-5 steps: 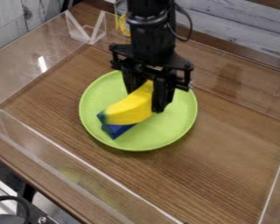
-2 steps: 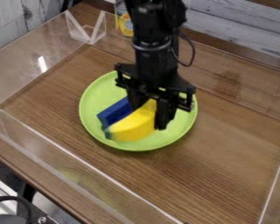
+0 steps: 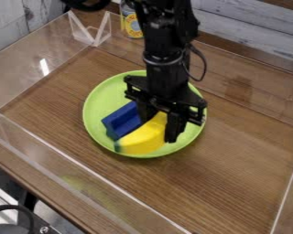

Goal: Put the banana in the green plate

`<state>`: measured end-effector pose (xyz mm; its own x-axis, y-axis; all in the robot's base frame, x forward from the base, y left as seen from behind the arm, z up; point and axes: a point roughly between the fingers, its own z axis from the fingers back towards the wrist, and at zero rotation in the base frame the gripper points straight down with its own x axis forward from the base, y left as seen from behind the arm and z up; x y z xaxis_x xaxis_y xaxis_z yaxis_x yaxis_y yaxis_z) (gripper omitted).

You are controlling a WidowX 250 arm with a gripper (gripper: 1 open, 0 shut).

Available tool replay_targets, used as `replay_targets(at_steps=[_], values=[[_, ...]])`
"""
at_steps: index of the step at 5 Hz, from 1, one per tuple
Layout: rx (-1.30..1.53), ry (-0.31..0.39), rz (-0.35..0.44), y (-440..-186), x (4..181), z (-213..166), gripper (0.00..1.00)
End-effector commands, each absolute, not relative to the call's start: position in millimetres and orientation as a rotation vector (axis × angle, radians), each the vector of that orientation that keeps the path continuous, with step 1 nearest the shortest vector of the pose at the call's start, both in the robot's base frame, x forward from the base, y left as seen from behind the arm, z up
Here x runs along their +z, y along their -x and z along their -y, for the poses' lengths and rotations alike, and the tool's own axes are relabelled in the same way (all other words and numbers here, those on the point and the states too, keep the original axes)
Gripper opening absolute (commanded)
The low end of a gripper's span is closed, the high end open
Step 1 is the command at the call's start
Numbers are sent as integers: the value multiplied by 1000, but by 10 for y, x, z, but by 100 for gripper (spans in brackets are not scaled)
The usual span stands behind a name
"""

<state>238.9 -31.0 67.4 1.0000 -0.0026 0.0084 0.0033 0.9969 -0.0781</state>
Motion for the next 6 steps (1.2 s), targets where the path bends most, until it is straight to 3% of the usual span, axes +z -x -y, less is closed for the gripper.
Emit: replay_targets(at_steps=[1, 2, 6], values=[[-12, 74, 39, -2446, 679, 327, 0], [-12, 74, 43, -2453, 667, 316, 100], [-57, 73, 37, -2383, 665, 400, 100]])
